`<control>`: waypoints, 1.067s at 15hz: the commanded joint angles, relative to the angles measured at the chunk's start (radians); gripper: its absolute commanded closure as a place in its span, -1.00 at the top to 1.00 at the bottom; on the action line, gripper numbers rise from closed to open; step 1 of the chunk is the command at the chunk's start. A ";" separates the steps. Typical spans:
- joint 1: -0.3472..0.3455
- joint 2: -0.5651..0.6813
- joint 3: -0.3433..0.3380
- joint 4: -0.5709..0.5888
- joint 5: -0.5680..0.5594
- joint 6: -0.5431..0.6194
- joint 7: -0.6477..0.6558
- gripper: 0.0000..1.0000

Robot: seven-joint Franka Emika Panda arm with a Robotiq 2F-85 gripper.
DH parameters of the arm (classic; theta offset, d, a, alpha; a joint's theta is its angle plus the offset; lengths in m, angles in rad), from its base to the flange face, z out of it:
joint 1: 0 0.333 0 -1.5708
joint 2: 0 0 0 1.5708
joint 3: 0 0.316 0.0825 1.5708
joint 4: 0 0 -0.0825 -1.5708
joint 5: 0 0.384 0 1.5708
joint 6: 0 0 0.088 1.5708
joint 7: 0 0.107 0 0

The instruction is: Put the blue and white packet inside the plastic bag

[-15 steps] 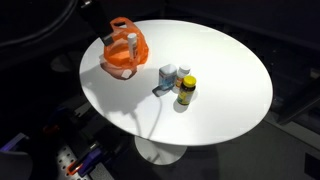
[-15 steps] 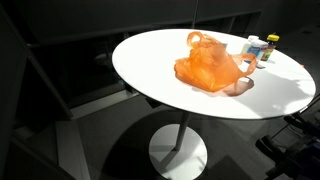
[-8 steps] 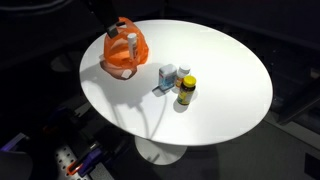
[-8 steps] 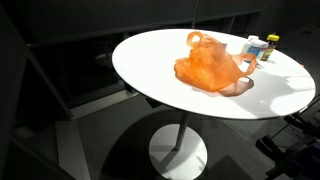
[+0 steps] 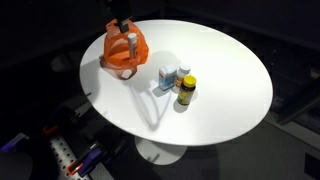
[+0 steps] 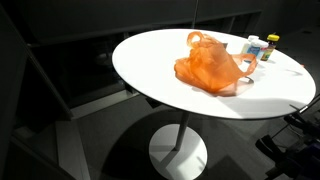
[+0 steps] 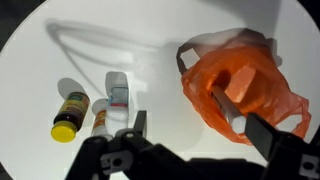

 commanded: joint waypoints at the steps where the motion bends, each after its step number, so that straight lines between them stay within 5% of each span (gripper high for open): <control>1: -0.029 0.146 0.026 0.126 -0.016 -0.036 0.063 1.00; 10: -0.082 0.386 0.012 0.244 -0.066 0.020 0.081 1.00; 16: -0.110 0.514 -0.018 0.261 -0.084 0.159 0.065 1.00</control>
